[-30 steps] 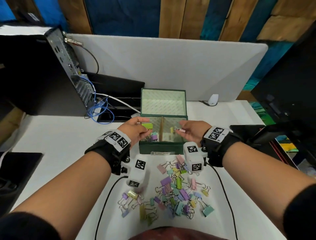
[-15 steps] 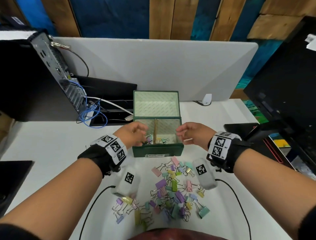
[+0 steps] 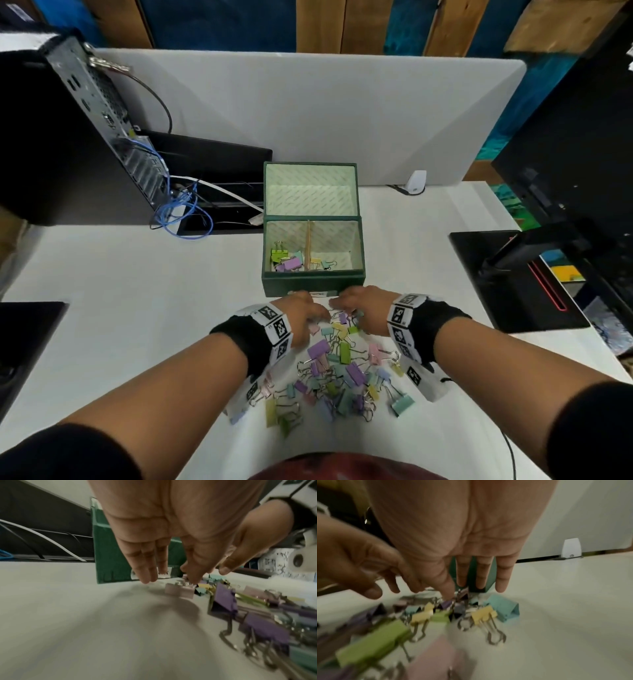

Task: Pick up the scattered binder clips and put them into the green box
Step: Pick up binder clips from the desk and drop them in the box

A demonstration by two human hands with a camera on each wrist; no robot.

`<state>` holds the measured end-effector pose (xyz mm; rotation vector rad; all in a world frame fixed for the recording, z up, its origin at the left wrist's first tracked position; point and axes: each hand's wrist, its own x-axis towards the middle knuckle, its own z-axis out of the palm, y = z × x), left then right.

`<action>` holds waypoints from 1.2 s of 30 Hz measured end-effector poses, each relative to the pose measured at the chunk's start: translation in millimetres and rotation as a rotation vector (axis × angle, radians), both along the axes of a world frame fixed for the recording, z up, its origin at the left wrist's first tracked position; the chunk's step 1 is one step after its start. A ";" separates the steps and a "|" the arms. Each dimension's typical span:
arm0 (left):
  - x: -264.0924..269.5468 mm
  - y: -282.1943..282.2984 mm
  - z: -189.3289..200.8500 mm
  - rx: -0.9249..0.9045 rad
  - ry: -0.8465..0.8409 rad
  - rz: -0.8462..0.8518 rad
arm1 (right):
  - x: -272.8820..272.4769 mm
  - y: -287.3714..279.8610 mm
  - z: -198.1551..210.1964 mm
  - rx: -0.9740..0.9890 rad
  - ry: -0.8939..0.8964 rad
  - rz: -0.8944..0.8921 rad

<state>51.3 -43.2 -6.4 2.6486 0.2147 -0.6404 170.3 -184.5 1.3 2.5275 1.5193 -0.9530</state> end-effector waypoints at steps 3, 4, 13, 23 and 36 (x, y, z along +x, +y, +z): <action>2.1 -3.0 -9.6 0.038 -0.005 0.000 | -1.1 0.2 -14.6 -0.026 -0.065 0.023; 2.8 -2.9 -11.0 0.054 -0.003 -0.002 | -1.0 0.2 -16.4 -0.037 -0.088 0.012; -3.5 5.3 -11.5 0.017 -0.028 0.058 | 10.5 -5.5 -3.2 0.014 -0.023 -0.116; -11.5 32.8 43.3 -0.414 -0.183 0.497 | 13.8 22.9 63.8 0.300 0.411 -0.455; 17.5 70.3 53.8 -1.073 -0.391 1.119 | 9.4 45.2 64.6 0.414 0.288 -0.383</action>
